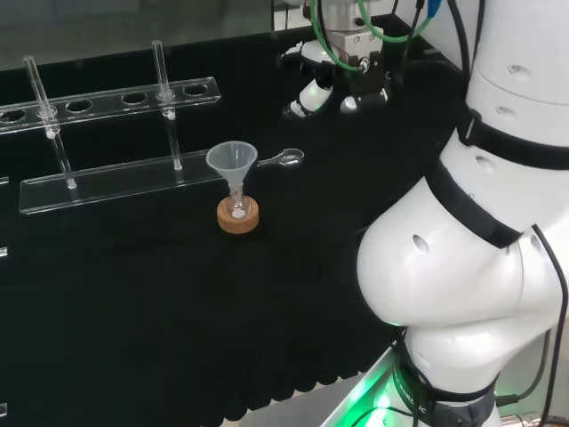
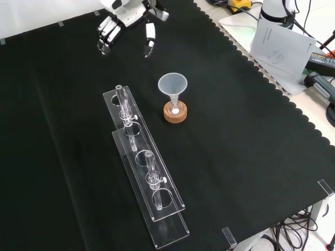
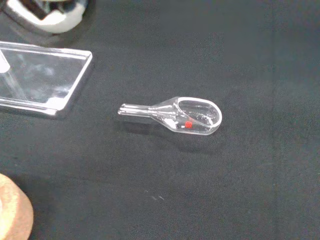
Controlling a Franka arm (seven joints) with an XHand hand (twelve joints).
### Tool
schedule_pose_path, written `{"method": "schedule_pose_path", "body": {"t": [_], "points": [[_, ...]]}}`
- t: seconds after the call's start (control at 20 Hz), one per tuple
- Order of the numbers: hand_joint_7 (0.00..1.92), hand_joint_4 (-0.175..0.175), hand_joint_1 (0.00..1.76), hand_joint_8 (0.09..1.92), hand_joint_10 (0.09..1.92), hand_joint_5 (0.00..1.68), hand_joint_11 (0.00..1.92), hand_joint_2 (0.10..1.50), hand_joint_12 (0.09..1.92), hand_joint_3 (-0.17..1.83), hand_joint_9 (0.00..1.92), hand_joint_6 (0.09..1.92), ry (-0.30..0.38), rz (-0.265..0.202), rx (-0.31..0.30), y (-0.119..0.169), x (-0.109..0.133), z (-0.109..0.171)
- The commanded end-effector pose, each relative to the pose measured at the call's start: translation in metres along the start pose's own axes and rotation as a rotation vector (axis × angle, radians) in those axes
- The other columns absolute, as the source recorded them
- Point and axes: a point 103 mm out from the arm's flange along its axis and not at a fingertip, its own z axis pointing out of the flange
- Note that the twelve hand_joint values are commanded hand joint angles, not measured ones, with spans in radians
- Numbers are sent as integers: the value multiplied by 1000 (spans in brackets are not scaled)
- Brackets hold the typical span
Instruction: Remove the funnel from the round-bottom flask.
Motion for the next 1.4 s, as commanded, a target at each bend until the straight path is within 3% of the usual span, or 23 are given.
{"method": "schedule_pose_path", "body": {"t": [0.05, 0.45, 0.75, 1.1, 1.4], "points": [[132, 16, 766, 591, 638, 343, 180, 602, 1370, 408, 352, 87, -50, 19, -18, -36, 26, -17], [148, 20, 733, 594, 635, 329, 188, 613, 1374, 411, 367, 87, -60, 24, 3, -75, 64, -26], [116, 28, 634, 582, 636, 265, 220, 635, 1443, 390, 362, 87, -81, 25, 97, -98, 110, -37], [15, 25, 550, 576, 726, 159, 215, 657, 1484, 307, 234, 87, -104, 10, 190, -100, 148, -36], [0, 14, 526, 354, 816, 88, 199, 678, 1503, 245, 65, 87, -144, 21, 222, -88, 162, -29]]}}
